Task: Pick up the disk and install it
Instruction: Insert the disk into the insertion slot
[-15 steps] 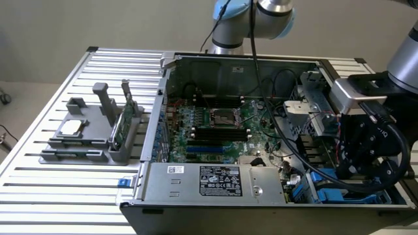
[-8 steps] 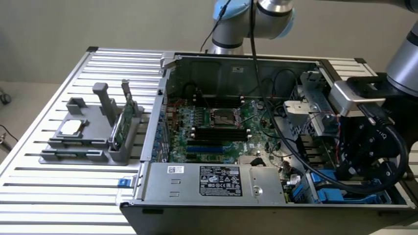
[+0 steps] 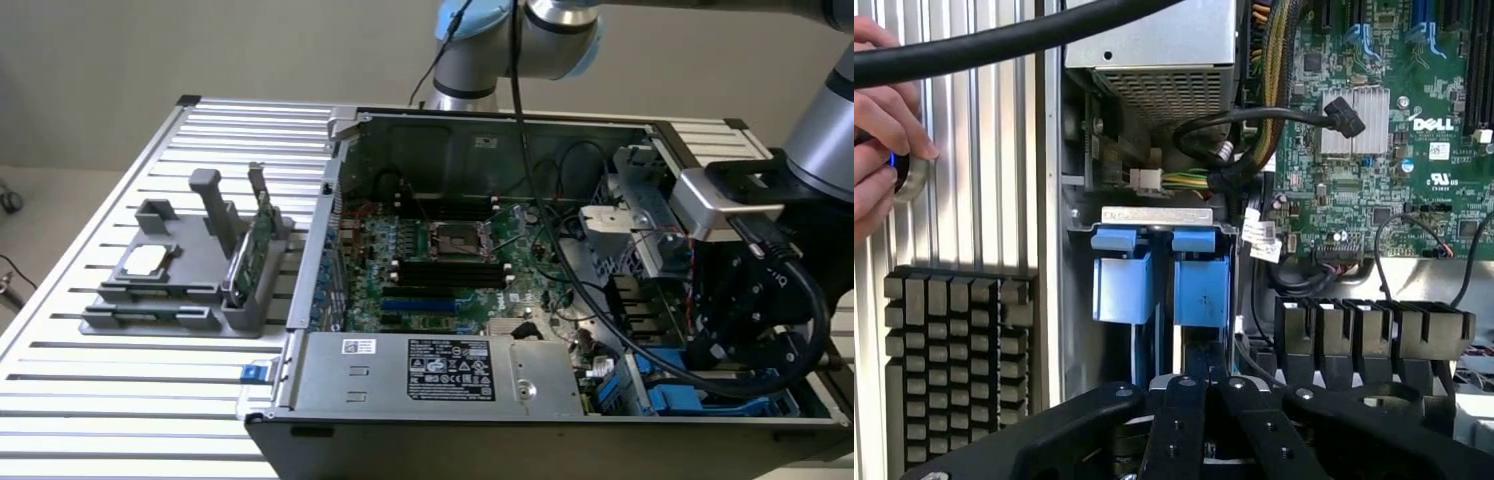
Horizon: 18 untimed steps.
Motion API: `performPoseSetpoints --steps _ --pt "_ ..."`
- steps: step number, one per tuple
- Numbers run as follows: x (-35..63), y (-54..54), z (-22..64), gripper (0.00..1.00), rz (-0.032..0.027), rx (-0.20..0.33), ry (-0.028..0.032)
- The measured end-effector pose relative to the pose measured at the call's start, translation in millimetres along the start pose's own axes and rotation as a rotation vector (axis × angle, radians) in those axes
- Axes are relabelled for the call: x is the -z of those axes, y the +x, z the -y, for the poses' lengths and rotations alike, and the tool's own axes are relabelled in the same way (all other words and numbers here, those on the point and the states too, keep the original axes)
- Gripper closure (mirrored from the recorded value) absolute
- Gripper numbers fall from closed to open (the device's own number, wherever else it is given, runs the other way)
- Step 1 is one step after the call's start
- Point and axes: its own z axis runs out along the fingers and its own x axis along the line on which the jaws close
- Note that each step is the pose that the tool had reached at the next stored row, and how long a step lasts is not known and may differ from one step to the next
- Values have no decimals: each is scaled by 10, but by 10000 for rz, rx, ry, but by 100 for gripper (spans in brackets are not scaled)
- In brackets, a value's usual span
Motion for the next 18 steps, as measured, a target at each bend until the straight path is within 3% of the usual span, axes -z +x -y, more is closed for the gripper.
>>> performPoseSetpoints --steps 2,10,18 --pt "18 2 2 89 14 3 -19" --pt "349 36 -2 89 2 4 -45" --pt "364 38 -2 89 18 5 -49"
